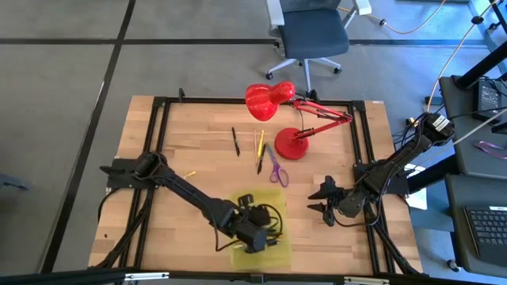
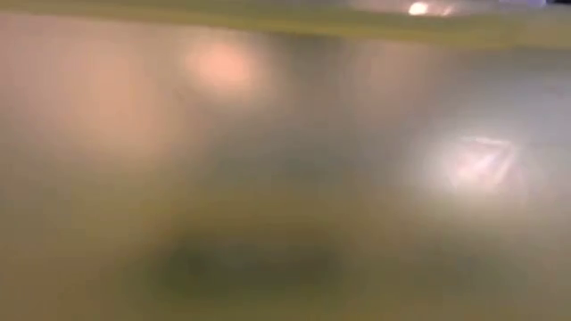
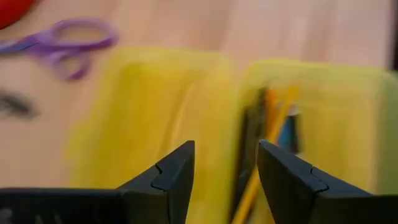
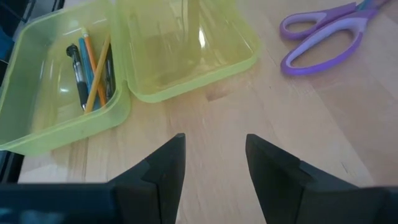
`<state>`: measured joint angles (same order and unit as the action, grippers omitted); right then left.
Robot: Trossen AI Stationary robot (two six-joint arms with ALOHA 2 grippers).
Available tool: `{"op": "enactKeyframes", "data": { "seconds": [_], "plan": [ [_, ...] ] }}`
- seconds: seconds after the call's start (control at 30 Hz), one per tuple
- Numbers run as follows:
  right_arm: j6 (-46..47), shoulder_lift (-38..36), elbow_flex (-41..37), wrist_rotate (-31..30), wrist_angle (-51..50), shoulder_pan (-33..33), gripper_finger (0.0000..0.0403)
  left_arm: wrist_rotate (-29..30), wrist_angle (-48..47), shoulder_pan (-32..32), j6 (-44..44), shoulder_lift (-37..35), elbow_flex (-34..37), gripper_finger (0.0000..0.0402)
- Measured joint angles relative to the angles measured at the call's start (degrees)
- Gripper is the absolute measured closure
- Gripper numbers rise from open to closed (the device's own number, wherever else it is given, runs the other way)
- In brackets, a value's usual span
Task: Pick & place school supplies into a supply box
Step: Put the yellow pen into the yellow supply box
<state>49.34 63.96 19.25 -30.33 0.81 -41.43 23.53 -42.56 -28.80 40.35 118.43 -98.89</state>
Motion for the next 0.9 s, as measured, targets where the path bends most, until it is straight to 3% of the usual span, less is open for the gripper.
{"op": "enactKeyframes", "data": {
  "seconds": [0.37, 0.63, 0.77, 0.9],
  "plan": [
    [-0.38, 0.0, 0.0, 1.29, -0.28, 0.04, 0.0231, 4.42, -17.14, 1.24, 10.66, -4.35, 0.02, 0.0236],
    [-4.43, 0.0, 0.0, 1.57, -0.56, 1.66, 0.0231, 11.32, -42.62, 2.78, 32.05, -9.66, 0.04, 0.024],
    [-6.95, 0.0, 0.0, 1.64, -0.6, 2.49, 0.0231, 9.37, -47.59, 4.93, 38.65, -10.97, 0.42, 0.0236],
    [-9.15, 0.0, 0.0, 1.98, -0.91, 2.79, 0.0231, 3.61, -46.87, 8.57, 35.83, -12.43, 6.57, 0.0236]
  ]
}}
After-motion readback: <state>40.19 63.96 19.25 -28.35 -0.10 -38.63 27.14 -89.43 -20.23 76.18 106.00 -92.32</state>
